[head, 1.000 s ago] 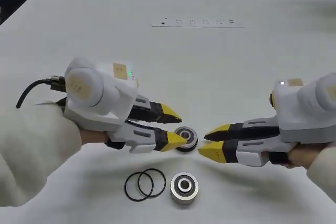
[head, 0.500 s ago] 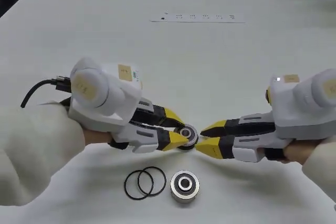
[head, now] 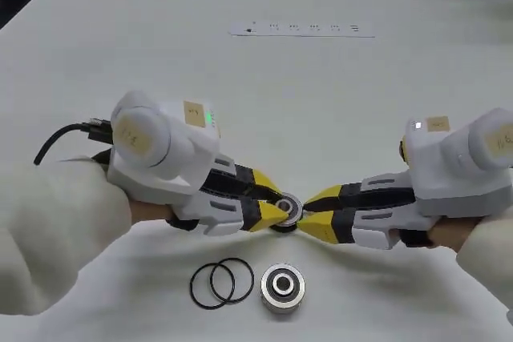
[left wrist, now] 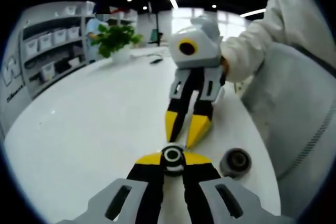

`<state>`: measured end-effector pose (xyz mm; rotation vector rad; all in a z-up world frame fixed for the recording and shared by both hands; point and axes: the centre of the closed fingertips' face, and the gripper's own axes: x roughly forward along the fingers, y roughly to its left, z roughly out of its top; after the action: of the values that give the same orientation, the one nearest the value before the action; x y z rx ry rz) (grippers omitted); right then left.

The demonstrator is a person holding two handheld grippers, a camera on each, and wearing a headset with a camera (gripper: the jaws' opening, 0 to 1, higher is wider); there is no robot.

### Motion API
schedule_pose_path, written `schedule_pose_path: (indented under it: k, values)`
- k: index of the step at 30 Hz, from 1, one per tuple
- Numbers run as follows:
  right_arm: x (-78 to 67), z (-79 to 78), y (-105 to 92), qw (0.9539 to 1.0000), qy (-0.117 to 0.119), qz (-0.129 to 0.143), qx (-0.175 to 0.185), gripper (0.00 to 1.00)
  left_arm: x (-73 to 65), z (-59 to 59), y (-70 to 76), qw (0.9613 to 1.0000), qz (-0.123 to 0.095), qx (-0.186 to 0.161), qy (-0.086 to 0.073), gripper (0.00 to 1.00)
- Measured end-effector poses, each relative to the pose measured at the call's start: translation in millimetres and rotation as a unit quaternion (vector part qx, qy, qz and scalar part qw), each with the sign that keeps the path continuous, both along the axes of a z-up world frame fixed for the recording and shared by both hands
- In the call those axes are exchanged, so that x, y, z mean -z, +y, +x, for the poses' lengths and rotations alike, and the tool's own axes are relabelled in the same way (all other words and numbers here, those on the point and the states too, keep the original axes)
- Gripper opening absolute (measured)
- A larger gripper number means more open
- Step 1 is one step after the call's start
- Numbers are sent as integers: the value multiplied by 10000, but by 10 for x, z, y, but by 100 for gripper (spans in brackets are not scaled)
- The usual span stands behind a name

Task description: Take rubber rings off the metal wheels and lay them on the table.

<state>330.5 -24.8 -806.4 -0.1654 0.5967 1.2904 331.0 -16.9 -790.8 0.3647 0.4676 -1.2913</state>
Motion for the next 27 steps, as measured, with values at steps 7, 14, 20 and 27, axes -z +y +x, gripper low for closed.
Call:
schedule_pose_path:
  k: [7, 14, 20, 27]
  values:
    - [-8, -53, 35, 9996, -198, -65, -179, 9, 6, -13, 0, 10000, 5, 39, 6, 14]
    - [6, -30, 32, 9992, -324, -151, -203, 2, 13, -23, -13, 10000, -22, 38, 35, 14]
    - [20, -3, 15, 9997, -162, -185, 4, 0, 17, -29, -23, 10000, 14, 87, -30, 13]
    - [17, 24, -15, 9992, 253, -20, 313, 0, 18, -27, -30, 9999, 21, 97, -90, 13]
